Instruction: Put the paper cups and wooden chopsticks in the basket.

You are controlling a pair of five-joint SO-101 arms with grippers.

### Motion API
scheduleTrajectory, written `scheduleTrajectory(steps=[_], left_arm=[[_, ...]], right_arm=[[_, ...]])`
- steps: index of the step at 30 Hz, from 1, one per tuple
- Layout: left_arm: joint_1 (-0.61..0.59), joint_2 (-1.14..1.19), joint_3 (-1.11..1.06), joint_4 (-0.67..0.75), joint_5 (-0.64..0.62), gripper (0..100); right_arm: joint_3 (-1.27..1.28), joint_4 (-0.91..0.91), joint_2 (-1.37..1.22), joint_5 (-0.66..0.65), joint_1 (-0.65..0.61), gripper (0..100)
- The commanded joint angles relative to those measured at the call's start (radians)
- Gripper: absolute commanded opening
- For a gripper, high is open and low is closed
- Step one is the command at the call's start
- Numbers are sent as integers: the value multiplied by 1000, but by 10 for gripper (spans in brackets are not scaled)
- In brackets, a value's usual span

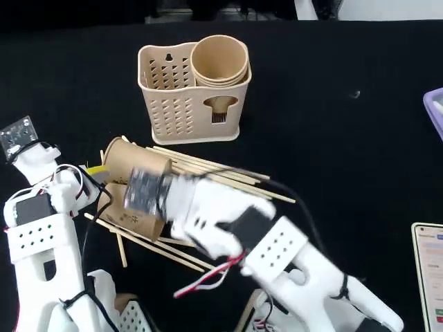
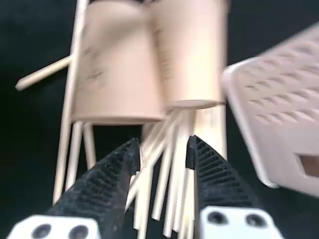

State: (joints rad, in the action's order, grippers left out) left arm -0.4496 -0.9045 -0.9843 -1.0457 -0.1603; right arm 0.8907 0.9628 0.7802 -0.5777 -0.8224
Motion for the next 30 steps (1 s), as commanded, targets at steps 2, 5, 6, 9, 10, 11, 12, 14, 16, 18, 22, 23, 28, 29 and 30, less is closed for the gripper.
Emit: scheduleTrajectory(steps=[2, 5, 6, 9, 10, 11, 12, 14, 16, 18, 22, 23, 28, 29, 30], left_arm=[[-68, -20, 67, 18, -15, 332], [-119, -17, 91, 12, -17, 332], [-127, -17, 93, 12, -17, 332], [-133, -14, 96, 12, -17, 332], [-133, -14, 97, 12, -17, 332], [-136, -14, 97, 14, -18, 332], [-137, -14, 97, 14, -18, 332], [-139, -17, 97, 12, -18, 332], [-139, -17, 97, 12, -20, 332], [-139, -11, 97, 14, -46, 332], [-139, -9, 97, 14, -60, 332], [-139, -9, 97, 14, -60, 332], [-139, -9, 97, 14, -60, 332], [-139, -9, 97, 14, -60, 332], [-139, -9, 97, 14, -60, 332]], right_arm=[[119, -153, 42, -41, -81, 188], [143, -193, 41, -34, -81, 243], [147, -195, 41, -38, -81, 247], [151, -213, 39, -40, -80, 247], [151, -221, 39, -40, -80, 247], [151, -230, 39, -40, -80, 247], [151, -242, 39, -40, -80, 247], [151, -264, 39, -51, -80, 247], [150, -265, 22, -89, -80, 247], [148, -269, -15, -112, -80, 247], [134, -278, -111, -152, -80, 247], [127, -290, -134, -155, -78, 247], [82, -302, -211, -176, -80, 247], [77, -302, -219, -193, -80, 247], [70, -302, -229, -199, -80, 247]])
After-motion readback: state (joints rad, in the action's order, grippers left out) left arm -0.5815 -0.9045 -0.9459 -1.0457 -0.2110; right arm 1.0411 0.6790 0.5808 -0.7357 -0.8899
